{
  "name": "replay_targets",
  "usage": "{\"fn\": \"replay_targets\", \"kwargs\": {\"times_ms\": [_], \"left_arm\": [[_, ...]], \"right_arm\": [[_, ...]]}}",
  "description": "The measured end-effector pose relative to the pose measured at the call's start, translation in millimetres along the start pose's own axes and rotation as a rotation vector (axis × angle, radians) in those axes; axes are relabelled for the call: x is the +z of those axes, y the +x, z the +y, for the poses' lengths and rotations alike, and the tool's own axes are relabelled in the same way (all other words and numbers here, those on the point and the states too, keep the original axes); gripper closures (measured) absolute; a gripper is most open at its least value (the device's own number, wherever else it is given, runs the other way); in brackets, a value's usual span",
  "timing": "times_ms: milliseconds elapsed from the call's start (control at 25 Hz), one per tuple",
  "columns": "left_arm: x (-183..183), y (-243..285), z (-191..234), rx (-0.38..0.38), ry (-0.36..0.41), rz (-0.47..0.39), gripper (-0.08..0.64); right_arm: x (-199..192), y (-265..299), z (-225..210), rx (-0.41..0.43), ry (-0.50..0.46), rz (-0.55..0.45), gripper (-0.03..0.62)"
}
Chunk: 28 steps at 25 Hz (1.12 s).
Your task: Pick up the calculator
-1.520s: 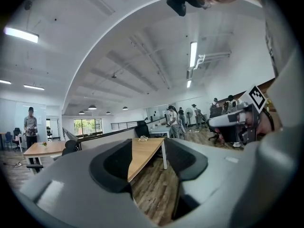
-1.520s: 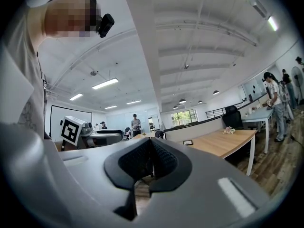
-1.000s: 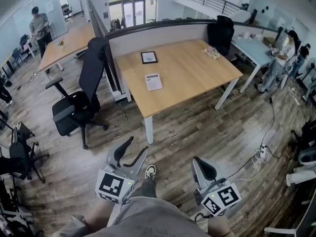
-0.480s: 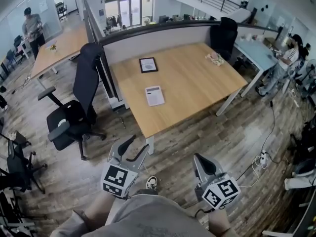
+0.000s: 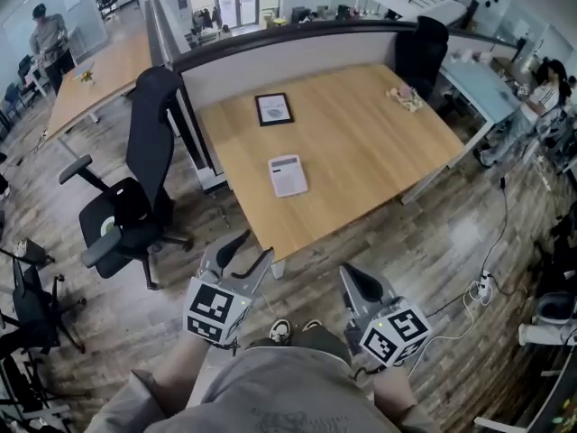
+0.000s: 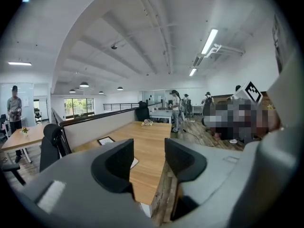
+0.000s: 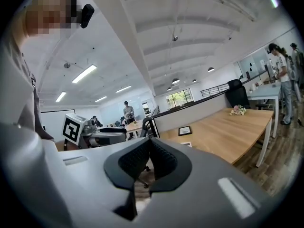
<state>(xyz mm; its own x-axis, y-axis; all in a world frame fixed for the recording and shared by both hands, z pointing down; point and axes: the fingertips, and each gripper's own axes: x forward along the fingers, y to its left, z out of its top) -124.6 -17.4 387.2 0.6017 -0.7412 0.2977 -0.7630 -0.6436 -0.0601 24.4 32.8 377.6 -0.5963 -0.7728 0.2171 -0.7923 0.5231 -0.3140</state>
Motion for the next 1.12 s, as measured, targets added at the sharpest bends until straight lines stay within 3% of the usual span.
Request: {"fn": "replay_targets", "kwargs": {"times_ms": [360, 760, 1120], "left_arm": [[-6.6, 58.6, 35.4, 0.014, -0.034, 0.041, 0.356], [13.6, 157.8, 73.8, 0.127, -0.072, 0.08, 0.356], [32.6, 241.6, 101.6, 0.264, -0.155, 0.118, 0.356]], "right_arm": [[15.3, 55.2, -60.6, 0.018, 0.005, 0.022, 0.581], [49.1, 119.5, -155.3, 0.131, 0.015, 0.089, 0.581], [83.4, 183.0, -247.8, 0.263, -0.004, 0.188, 0.581]]}}
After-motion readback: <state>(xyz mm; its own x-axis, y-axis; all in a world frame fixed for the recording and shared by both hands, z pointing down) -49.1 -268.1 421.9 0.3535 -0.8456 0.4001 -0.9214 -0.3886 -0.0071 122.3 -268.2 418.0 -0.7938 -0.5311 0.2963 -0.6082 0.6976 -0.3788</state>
